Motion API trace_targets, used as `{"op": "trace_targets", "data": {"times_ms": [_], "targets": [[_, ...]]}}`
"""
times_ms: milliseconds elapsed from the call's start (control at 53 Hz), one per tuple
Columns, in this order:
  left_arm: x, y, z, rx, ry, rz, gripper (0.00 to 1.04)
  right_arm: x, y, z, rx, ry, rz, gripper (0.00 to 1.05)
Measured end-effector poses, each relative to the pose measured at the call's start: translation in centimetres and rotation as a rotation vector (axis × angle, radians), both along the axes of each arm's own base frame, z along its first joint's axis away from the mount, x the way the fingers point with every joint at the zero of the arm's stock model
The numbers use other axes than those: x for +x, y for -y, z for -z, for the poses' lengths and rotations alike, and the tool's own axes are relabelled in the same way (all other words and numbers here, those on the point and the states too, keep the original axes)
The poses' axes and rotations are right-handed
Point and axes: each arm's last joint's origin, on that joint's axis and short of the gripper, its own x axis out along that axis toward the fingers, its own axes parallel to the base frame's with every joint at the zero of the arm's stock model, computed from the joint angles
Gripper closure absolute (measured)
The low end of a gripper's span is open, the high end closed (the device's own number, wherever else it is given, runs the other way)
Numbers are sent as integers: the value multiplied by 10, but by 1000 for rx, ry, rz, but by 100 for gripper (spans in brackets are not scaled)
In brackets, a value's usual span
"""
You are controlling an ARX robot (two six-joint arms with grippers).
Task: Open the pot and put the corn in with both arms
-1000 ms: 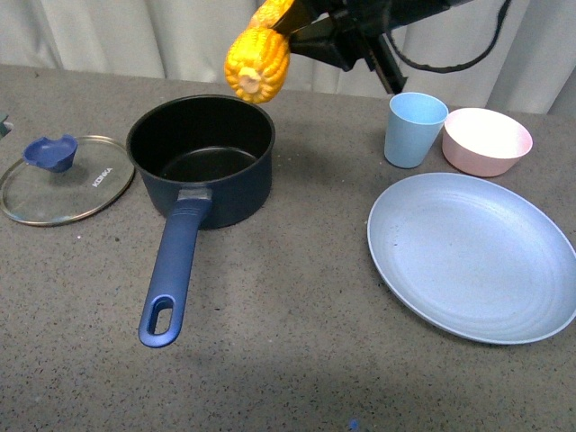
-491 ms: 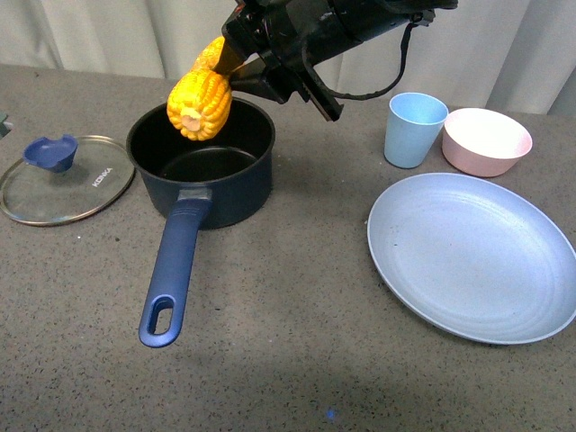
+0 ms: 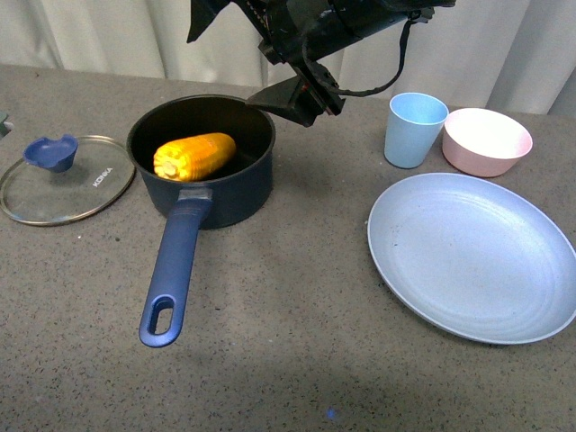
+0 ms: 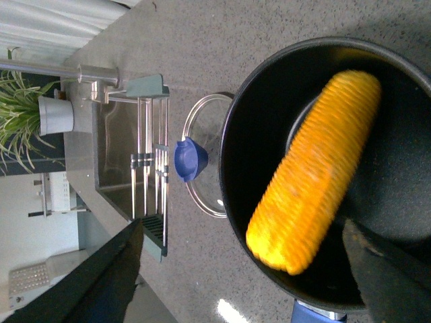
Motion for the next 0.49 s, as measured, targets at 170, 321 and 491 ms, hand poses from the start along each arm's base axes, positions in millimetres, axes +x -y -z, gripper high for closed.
{"op": "trace_targets", "data": {"times_ms": [170, 321, 491], "targets": [[0, 0, 0, 0, 0, 0, 7, 1, 5, 1, -24, 41, 42, 10], [0, 0, 0, 0, 0, 0, 7, -7, 23, 0, -105, 122, 126, 9], [0, 0, 0, 0, 0, 0, 7, -26, 59, -11, -273, 285, 243, 9]]}}
